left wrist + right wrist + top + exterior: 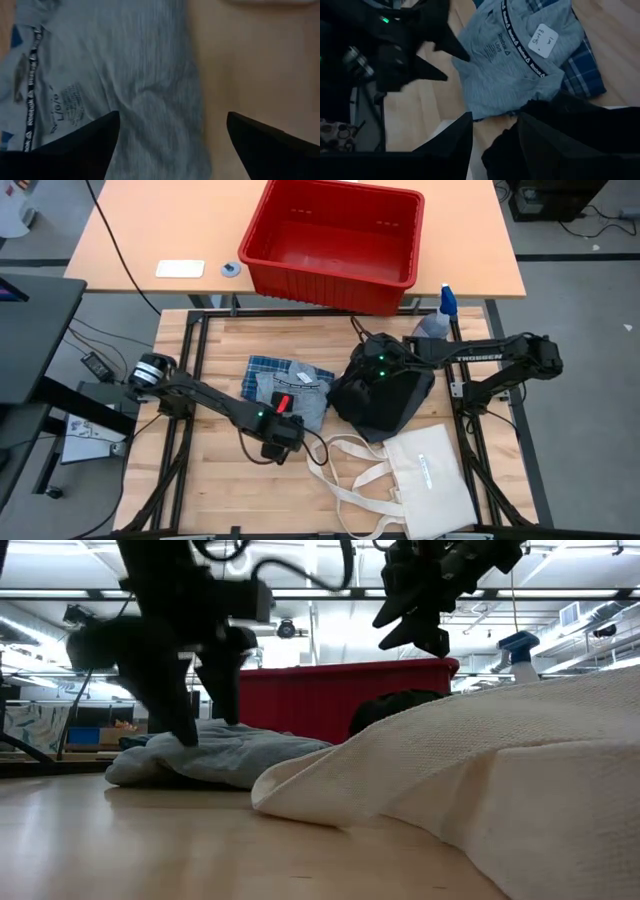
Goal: Fold laundry
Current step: Stack the gray shirt on top of the black shirt
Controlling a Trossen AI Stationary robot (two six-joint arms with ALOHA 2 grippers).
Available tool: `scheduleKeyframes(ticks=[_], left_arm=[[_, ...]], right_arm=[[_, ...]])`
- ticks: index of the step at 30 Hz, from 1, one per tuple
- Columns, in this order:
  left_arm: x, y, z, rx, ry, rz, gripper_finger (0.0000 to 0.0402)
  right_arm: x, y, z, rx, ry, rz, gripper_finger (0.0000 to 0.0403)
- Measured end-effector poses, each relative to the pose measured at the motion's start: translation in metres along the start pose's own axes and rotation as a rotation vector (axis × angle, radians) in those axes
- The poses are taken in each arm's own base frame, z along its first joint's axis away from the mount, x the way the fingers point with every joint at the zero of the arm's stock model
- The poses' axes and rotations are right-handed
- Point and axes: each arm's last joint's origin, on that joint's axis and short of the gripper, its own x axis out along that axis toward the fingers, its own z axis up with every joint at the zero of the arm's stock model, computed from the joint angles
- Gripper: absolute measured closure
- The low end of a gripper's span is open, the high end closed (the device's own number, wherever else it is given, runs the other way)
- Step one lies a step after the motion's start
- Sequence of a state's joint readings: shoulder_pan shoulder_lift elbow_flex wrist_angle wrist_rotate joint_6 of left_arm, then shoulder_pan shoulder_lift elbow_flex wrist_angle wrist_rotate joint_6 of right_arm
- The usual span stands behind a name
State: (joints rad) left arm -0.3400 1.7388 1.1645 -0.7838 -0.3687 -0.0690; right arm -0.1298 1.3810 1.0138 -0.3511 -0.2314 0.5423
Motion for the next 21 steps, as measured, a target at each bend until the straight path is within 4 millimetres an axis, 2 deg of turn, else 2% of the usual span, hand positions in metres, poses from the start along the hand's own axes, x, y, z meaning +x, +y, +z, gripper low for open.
scheduleKeyframes(ticks=[4,12,17,19,21], left_arm=[[0.01,0.0,-0.003,0.026,0.064,0.011,0.0029],[0.014,0.003,-0.012,0.138,0.149,0.043,0.0028],[0.024,0.004,-0.023,0.155,0.193,0.05,0.003],[0.028,0.005,-0.027,0.156,0.202,0.071,0.0043],[0.031,0.005,-0.03,0.156,0.205,0.09,0.0073]], right_arm=[[0.001,0.005,-0.003,-0.013,0.013,0.014,0.0238],[0.003,0.012,-0.007,-0.023,0.018,0.016,0.0238],[0.003,0.013,-0.006,-0.01,0.0,0.025,0.0238],[0.003,0.013,-0.005,-0.006,-0.007,0.029,0.0238],[0.003,0.013,-0.005,-0.006,-0.011,0.034,0.0238]])
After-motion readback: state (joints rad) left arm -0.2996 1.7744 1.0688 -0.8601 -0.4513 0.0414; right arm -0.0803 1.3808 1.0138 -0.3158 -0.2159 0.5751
